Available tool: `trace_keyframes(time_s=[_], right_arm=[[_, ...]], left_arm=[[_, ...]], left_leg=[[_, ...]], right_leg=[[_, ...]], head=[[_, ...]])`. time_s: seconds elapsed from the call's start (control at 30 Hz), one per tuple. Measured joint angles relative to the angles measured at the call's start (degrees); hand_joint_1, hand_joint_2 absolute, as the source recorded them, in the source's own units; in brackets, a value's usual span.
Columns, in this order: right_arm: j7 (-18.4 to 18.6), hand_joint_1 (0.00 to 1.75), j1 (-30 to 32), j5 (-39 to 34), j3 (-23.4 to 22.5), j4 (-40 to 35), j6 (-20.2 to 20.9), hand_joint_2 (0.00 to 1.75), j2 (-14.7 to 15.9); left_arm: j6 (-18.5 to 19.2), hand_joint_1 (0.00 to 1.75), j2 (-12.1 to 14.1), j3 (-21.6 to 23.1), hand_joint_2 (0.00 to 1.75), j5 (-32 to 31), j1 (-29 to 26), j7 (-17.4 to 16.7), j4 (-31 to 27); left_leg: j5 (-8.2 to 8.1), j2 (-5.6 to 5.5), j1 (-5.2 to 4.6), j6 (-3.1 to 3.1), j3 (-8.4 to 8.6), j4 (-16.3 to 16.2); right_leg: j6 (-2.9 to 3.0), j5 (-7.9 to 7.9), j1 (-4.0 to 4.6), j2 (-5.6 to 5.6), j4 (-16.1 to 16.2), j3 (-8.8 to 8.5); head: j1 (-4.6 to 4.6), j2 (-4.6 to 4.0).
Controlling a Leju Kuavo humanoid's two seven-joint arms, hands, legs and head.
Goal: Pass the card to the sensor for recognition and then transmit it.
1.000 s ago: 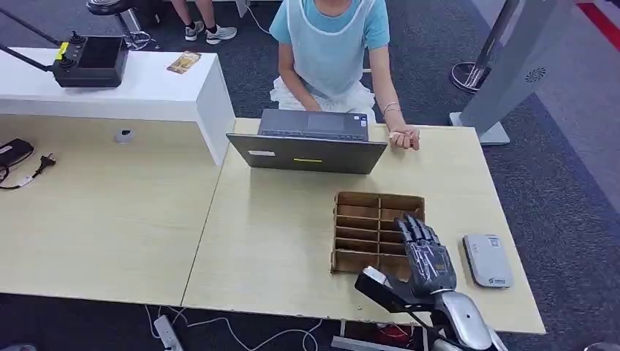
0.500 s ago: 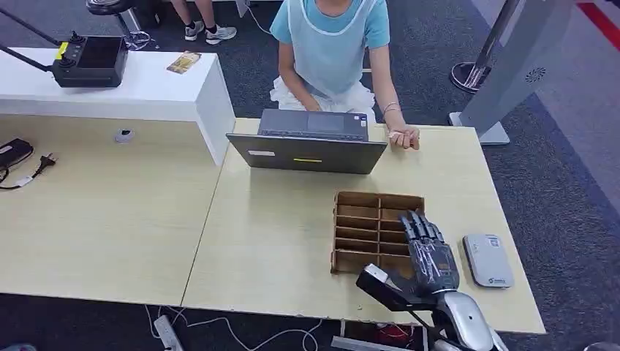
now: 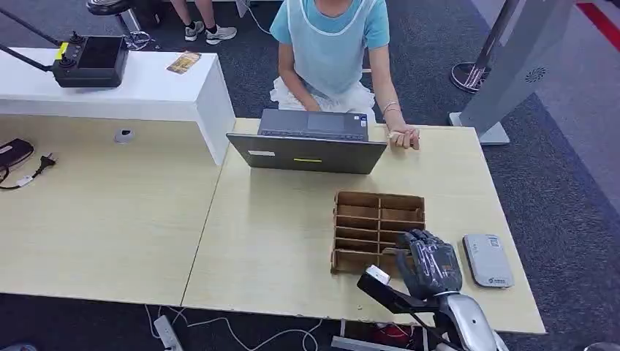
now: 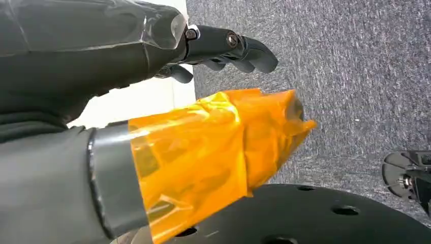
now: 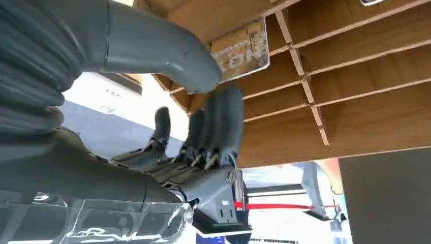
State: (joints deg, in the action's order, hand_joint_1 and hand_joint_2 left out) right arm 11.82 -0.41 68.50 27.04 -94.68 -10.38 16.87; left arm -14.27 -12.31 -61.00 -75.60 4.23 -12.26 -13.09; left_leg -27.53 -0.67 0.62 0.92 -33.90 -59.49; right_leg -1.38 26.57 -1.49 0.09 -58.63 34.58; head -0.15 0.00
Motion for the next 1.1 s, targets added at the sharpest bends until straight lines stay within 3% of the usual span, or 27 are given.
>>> trace_keyframes(time_s=[0.4, 0.47, 0.53, 1.1], right_arm=[[-0.61, 1.06, 0.37, -0.35, -0.02, -0.02, 0.55, 1.75, 0.0], [-0.66, 0.89, 0.42, -0.5, -0.02, -0.02, 0.81, 1.75, 0.0], [-0.66, 0.86, 0.44, -0.66, -0.02, -0.02, 0.9, 1.75, 0.0], [-1.03, 1.06, 0.53, -1.16, -0.02, 0.0, 0.85, 1.75, 0.0]], left_arm=[[0.0, 0.0, 0.0, 0.0, 0.0, -0.44, 0.0, 0.0, 0.0], [0.0, 0.0, 0.0, 0.0, 0.0, -0.44, 0.0, 0.0, 0.0], [0.0, 0.0, 0.0, 0.0, 0.0, -0.44, 0.0, 0.0, 0.0], [-0.02, 0.0, 0.0, 0.0, 0.0, -0.24, 0.0, 0.0, 0.0]], left_leg=[[0.0, 0.0, 0.0, 0.0, 0.0, 0.0], [0.0, 0.0, 0.0, 0.0, 0.0, 0.0], [0.0, 0.0, 0.0, 0.0, 0.0, 0.0], [0.0, 0.0, 0.0, 0.0, 0.0, 0.0]], right_leg=[[0.0, 0.0, 0.0, 0.0, 0.0, 0.0], [0.0, 0.0, 0.0, 0.0, 0.0, 0.0], [0.0, 0.0, 0.0, 0.0, 0.0, 0.0], [0.0, 0.0, 0.0, 0.0, 0.0, 0.0]], head=[[0.0, 0.0], [0.0, 0.0], [0.0, 0.0], [0.0, 0.0]])
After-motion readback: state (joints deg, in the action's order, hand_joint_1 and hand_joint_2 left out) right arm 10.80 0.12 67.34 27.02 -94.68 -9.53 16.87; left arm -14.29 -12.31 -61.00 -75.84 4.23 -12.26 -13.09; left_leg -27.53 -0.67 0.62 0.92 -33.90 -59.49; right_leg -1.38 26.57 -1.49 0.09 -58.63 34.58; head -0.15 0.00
